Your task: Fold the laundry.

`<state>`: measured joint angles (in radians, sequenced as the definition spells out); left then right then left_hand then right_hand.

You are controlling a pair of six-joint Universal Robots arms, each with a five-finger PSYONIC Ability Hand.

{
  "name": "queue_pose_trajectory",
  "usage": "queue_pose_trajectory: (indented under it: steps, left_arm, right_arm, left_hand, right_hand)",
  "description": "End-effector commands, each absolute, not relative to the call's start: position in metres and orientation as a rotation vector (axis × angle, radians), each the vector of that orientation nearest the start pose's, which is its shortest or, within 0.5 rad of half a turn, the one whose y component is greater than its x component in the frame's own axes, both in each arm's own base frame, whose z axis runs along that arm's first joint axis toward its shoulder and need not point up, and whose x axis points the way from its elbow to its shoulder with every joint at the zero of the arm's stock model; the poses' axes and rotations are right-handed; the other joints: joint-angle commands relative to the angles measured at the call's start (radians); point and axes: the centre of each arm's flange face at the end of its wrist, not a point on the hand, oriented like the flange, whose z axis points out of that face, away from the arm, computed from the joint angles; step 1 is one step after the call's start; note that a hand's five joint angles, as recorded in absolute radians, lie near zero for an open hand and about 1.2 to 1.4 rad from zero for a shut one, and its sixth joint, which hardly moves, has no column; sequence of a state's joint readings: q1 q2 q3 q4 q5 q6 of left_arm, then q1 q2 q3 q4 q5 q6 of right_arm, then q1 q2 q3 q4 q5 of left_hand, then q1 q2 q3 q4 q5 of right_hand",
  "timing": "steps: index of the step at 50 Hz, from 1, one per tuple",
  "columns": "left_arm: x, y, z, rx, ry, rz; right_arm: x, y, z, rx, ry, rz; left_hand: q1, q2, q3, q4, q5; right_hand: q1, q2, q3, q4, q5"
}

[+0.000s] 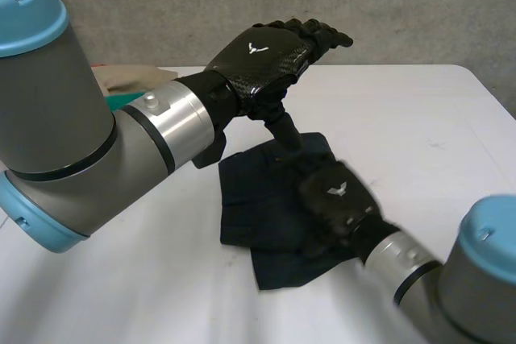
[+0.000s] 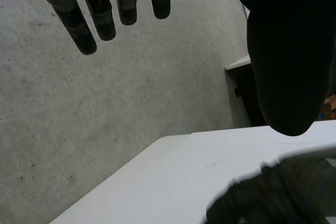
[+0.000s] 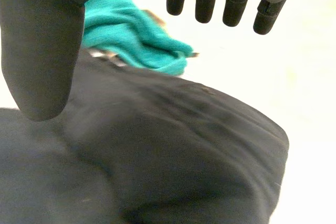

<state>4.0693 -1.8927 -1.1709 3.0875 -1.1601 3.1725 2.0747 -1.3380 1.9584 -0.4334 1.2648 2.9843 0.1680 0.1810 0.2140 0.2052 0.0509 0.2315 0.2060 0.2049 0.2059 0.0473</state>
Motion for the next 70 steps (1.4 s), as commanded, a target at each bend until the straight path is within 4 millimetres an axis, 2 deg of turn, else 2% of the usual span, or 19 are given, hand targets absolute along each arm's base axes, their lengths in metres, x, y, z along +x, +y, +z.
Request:
queue_pose_trajectory:
  steps: [1,5,15,20,28,38,42,46,50,51,54,55,57,58,61,62,65,66,70]
  left_arm:
    - [-0.360,-0.202,0.317,-0.942,-1.545,1.625]
    - [-0.362,-0.201,0.317,-0.945,-1.541,1.621]
    - [-0.364,-0.200,0.311,-0.951,-1.552,1.604]
    - [-0.364,-0.201,0.309,-0.949,-1.557,1.600]
    - [-0.363,-0.204,0.307,-0.944,-1.564,1.604]
    - [-0.362,-0.204,0.304,-0.934,-1.572,1.593]
    - [-0.362,-0.204,0.303,-0.932,-1.573,1.589]
    - [-0.361,-0.204,0.304,-0.930,-1.571,1.595]
    - [-0.360,-0.205,0.307,-0.924,-1.563,1.608]
    - [-0.360,-0.205,0.308,-0.921,-1.558,1.612]
    - [-0.360,-0.206,0.311,-0.915,-1.543,1.623]
    - [-0.361,-0.206,0.313,-0.911,-1.534,1.627]
    - [-0.361,-0.207,0.315,-0.903,-1.526,1.633]
    - [-0.361,-0.207,0.316,-0.896,-1.521,1.632]
    - [-0.362,-0.207,0.316,-0.890,-1.519,1.628]
    - [-0.362,-0.206,0.316,-0.884,-1.520,1.624]
    - [-0.363,-0.204,0.317,-0.880,-1.518,1.618]
    - [-0.363,-0.204,0.317,-0.881,-1.517,1.617]
    - [-0.364,-0.201,0.318,-0.885,-1.511,1.614]
  right_arm:
    - [0.245,-0.230,0.186,-0.482,2.062,-1.605]
    - [0.228,-0.239,0.171,-0.309,2.185,-1.457]
    - [0.221,-0.238,0.131,-0.257,2.296,-1.298]
    - [0.228,-0.237,0.121,-0.291,2.262,-1.303]
    - [0.245,-0.239,0.120,-0.341,2.205,-1.339]
    - [0.263,-0.242,0.106,-0.373,2.228,-1.334]
    - [0.264,-0.252,0.107,-0.350,2.226,-1.372]
    - [0.252,-0.280,0.124,-0.258,2.186,-1.506]
    - [0.238,-0.317,0.142,-0.158,2.106,-1.648]
    - [0.231,-0.334,0.147,-0.121,2.085,-1.691]
    - [0.219,-0.360,0.152,-0.057,2.069,-1.748]
    - [0.206,-0.381,0.154,0.008,2.066,-1.790]
    - [0.194,-0.402,0.155,0.076,2.067,-1.832]
    - [0.180,-0.422,0.155,0.156,2.076,-1.878]
    - [0.156,-0.451,0.156,0.284,2.089,-1.951]
    - [0.140,-0.469,0.154,0.365,2.099,-1.999]
    - [0.112,-0.493,0.151,0.488,2.109,-2.069]
    - [0.093,-0.506,0.147,0.561,2.122,-2.100]
    - [0.062,-0.528,0.138,0.679,2.126,-2.155]
  left_hand:
    - [0.007,-0.006,-0.039,-0.031,-0.051]
    - [0.007,-0.006,-0.039,-0.031,-0.051]
    - [0.007,-0.006,-0.039,-0.031,-0.051]
    - [0.007,-0.006,-0.039,-0.031,-0.051]
    - [0.007,-0.006,-0.039,-0.031,-0.051]
    - [0.007,-0.006,-0.039,-0.031,-0.051]
    - [0.007,-0.006,-0.039,-0.031,-0.051]
    - [0.007,-0.006,-0.039,-0.031,-0.051]
    - [0.007,-0.006,-0.039,-0.031,-0.051]
    - [0.007,-0.006,-0.039,-0.031,-0.051]
    - [0.007,-0.006,-0.039,-0.031,-0.051]
    - [0.007,-0.006,-0.039,-0.031,-0.051]
    - [0.007,-0.006,-0.039,-0.031,-0.051]
    - [0.007,-0.006,-0.039,-0.031,-0.051]
    - [0.007,-0.006,-0.039,-0.031,-0.051]
    - [0.007,-0.006,-0.039,-0.031,-0.051]
    - [0.007,-0.006,-0.039,-0.031,-0.051]
    - [0.007,-0.006,-0.039,-0.031,-0.051]
    - [0.007,-0.006,-0.039,-0.031,-0.051]
  right_hand:
    - [-0.057,-0.031,-0.030,-0.031,-0.047]
    - [-0.057,-0.031,-0.030,-0.031,-0.047]
    - [-0.057,-0.031,-0.030,-0.031,-0.047]
    - [-0.057,-0.031,-0.030,-0.031,-0.047]
    - [-0.057,-0.031,-0.030,-0.031,-0.047]
    - [-0.057,-0.031,-0.030,-0.031,-0.047]
    - [1.162,1.187,1.189,1.188,1.172]
    - [1.165,1.190,1.191,1.190,1.174]
    - [1.165,1.190,1.191,1.190,1.174]
    - [1.165,1.190,1.191,1.190,1.174]
    - [1.165,1.190,1.191,1.190,1.174]
    - [1.165,1.190,1.191,1.190,1.174]
    - [1.165,1.190,1.191,1.190,1.174]
    - [1.165,1.190,1.191,1.190,1.174]
    - [1.165,1.190,1.191,1.190,1.174]
    - [1.165,1.190,1.191,1.190,1.174]
    - [1.165,1.190,1.191,1.190,1.174]
    - [1.165,1.190,1.191,1.190,1.174]
    - [1.165,1.190,1.191,1.190,1.174]
